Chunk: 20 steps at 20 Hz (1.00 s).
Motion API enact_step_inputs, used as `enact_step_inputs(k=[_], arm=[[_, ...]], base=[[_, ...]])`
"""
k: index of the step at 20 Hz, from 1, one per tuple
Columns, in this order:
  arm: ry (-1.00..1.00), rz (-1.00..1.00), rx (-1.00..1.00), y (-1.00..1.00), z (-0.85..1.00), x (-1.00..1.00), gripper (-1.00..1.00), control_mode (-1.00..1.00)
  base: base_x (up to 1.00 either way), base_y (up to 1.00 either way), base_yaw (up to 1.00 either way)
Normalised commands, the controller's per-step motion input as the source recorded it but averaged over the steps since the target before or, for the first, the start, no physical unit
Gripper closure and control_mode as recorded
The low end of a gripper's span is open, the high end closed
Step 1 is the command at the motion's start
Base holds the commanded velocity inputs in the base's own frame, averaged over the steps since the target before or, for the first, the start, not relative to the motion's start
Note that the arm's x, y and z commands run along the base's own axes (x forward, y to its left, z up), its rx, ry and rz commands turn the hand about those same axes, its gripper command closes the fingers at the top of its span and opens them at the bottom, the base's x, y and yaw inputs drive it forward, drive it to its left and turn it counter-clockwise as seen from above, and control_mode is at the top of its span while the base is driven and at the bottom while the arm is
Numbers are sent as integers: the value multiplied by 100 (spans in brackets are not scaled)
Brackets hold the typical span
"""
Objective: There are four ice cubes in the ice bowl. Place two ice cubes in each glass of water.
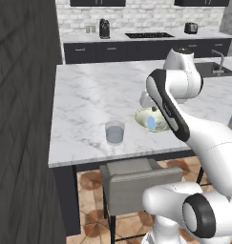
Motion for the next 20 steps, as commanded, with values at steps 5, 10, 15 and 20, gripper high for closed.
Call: enact_step_inputs(k=[5, 10, 15, 20], arm=[[-1, 0, 4, -46, -34, -1, -100, -100], [0, 0, 8, -92, -32, 2, -100, -100], [8, 0, 0, -30, -28, 48, -100, -100], [15, 0, 0, 11, -23, 75, -100, -100]], base=[[0, 0, 0], [0, 0, 0], [0, 0, 0], [0, 0, 0]])
